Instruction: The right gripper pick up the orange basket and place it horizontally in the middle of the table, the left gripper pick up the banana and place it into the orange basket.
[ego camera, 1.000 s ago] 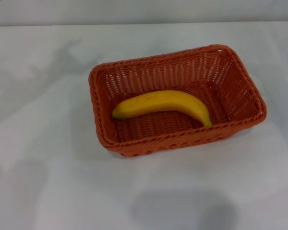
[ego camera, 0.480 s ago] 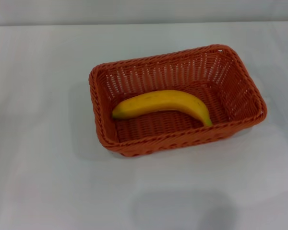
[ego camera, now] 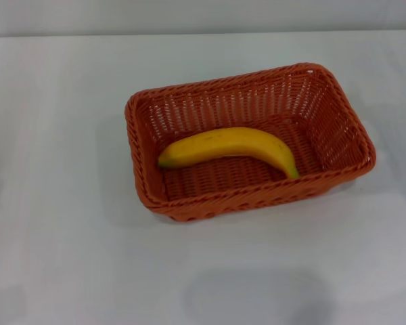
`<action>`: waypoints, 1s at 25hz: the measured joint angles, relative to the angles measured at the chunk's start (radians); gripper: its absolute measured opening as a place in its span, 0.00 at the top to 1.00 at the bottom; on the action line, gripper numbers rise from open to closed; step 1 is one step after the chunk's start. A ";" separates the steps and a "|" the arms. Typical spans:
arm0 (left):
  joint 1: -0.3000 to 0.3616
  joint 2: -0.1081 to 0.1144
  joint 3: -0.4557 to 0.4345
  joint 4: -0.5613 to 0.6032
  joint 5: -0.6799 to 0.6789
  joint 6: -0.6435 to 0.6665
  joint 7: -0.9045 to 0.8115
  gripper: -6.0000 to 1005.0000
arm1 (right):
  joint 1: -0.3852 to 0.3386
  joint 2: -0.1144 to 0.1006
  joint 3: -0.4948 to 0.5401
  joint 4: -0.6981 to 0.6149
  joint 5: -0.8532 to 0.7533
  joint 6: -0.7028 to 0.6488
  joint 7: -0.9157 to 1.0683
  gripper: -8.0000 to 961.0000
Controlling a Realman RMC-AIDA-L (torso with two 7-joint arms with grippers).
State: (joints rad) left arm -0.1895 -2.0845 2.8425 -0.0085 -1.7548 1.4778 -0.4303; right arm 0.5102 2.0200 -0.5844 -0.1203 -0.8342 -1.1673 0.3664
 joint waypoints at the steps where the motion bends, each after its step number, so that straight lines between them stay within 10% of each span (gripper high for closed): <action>1: 0.000 -0.001 0.000 0.007 -0.002 -0.014 0.004 0.11 | 0.000 0.001 0.000 0.002 0.000 -0.003 -0.003 0.09; 25: -0.030 -0.002 0.000 0.120 0.002 -0.050 0.110 0.11 | -0.011 0.004 0.015 0.064 0.036 -0.077 -0.140 0.09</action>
